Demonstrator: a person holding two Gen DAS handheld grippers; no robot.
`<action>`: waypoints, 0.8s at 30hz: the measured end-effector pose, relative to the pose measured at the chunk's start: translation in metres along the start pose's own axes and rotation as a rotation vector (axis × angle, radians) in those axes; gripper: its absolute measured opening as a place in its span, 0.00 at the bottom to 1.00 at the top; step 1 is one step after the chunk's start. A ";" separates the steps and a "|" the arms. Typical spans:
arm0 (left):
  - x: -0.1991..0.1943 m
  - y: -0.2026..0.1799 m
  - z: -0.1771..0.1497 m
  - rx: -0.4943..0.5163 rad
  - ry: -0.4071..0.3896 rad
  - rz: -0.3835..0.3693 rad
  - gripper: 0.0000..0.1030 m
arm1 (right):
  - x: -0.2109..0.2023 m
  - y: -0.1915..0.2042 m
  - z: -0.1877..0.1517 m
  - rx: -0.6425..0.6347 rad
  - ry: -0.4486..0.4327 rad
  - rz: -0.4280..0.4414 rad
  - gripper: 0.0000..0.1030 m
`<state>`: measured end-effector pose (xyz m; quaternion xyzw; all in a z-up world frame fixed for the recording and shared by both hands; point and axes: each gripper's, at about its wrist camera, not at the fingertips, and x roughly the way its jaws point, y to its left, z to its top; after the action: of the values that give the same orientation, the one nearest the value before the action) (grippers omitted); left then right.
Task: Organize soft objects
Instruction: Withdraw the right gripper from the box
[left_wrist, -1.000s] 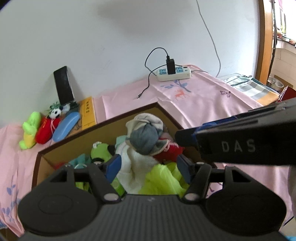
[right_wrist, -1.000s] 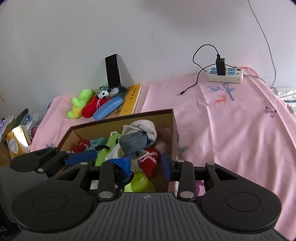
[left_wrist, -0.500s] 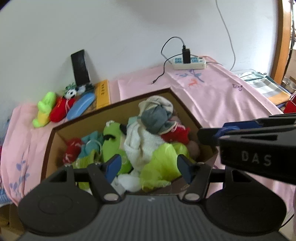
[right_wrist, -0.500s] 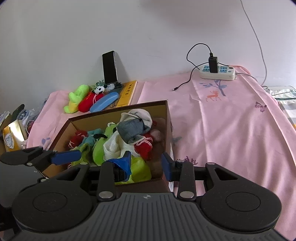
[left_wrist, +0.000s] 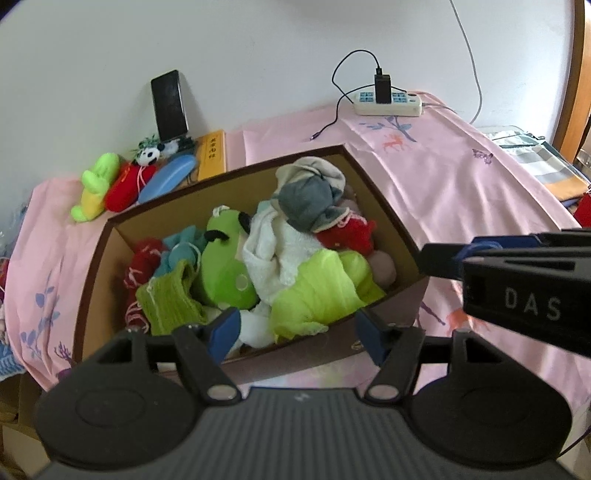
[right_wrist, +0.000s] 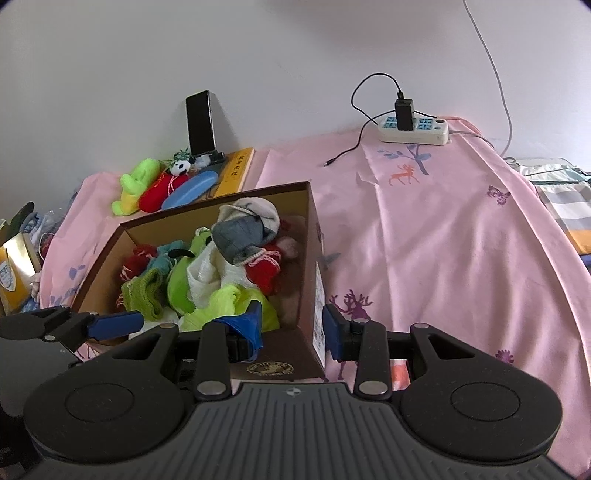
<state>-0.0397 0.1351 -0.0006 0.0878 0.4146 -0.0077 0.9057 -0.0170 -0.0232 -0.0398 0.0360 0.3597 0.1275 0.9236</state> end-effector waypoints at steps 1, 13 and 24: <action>0.000 0.000 0.001 -0.001 -0.003 0.004 0.66 | 0.000 -0.001 0.000 0.002 0.001 -0.002 0.18; 0.010 0.017 0.017 -0.067 0.020 0.035 0.68 | -0.001 0.003 0.010 -0.018 -0.030 -0.039 0.19; 0.010 0.023 0.016 -0.067 0.016 0.023 0.68 | 0.005 0.014 0.014 -0.045 -0.028 -0.090 0.19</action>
<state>-0.0190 0.1556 0.0057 0.0624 0.4210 0.0174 0.9047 -0.0069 -0.0084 -0.0303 0.0007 0.3453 0.0935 0.9338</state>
